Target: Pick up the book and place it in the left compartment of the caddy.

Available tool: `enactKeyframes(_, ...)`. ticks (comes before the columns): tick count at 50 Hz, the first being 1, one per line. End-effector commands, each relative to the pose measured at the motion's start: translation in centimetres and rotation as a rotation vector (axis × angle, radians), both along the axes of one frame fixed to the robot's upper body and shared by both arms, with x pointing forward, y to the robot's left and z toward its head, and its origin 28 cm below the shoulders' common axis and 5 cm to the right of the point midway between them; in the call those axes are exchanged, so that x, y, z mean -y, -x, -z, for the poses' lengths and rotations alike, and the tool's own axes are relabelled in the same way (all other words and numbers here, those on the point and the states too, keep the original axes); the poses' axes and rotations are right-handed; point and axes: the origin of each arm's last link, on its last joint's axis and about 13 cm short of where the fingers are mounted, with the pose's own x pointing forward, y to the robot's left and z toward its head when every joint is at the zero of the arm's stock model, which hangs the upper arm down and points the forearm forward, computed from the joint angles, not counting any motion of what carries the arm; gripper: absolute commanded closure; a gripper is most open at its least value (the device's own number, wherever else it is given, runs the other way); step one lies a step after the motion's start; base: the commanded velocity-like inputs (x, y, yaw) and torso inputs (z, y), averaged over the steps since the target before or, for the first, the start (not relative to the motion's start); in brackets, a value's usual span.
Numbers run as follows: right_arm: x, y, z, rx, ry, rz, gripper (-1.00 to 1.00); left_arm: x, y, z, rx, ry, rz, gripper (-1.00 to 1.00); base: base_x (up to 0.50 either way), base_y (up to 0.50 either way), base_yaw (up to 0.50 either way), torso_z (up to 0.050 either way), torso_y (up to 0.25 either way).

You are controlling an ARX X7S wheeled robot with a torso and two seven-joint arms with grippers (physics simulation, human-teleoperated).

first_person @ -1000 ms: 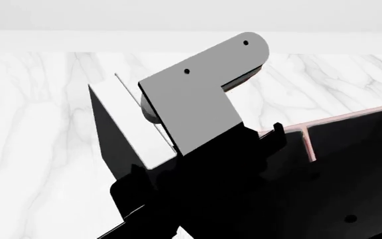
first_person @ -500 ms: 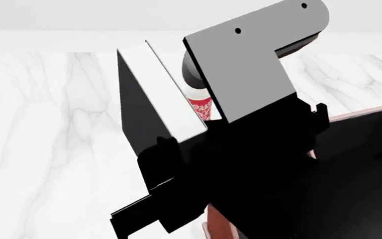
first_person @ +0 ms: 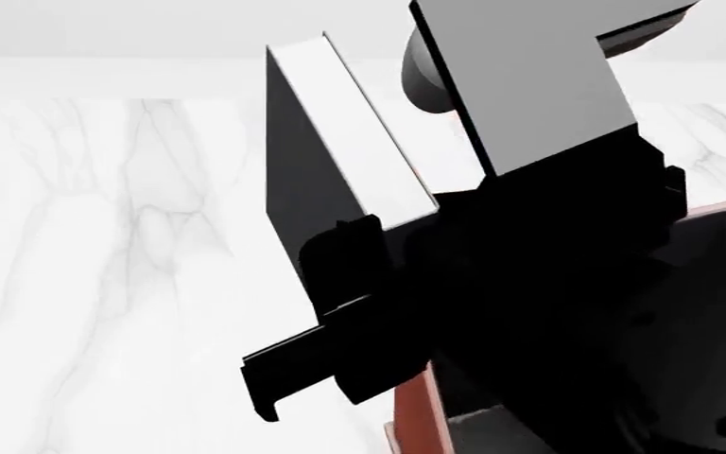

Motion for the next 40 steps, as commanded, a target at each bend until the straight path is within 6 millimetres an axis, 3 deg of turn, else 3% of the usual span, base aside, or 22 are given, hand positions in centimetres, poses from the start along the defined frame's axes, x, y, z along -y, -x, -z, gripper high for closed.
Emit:
enactKeyframes(1, 0.6, 0.4, -1.1, 0.066, -0.015, 0.036, 1.0, 0.0, 0.1, 0.0, 0.001, -0.003, -0.003, -1.0, 0.0, 0.0, 0.0, 0.0, 0.0)
enactKeyframes(22, 1.9, 1.8, -2.4, 0.073, -0.026, 0.086, 1.0, 0.0, 0.1, 0.0, 0.002, -0.001, -0.003, -1.0, 0.0, 0.0, 0.0, 0.0, 0.001)
enactKeyframes(40, 3.8, 3.7, -2.1, 0.087, 0.017, 0.185, 1.0, 0.1, 0.1, 0.1, 0.0, 0.0, 0.003, -1.0, 0.0, 0.0, 0.0, 0.0, 0.001)
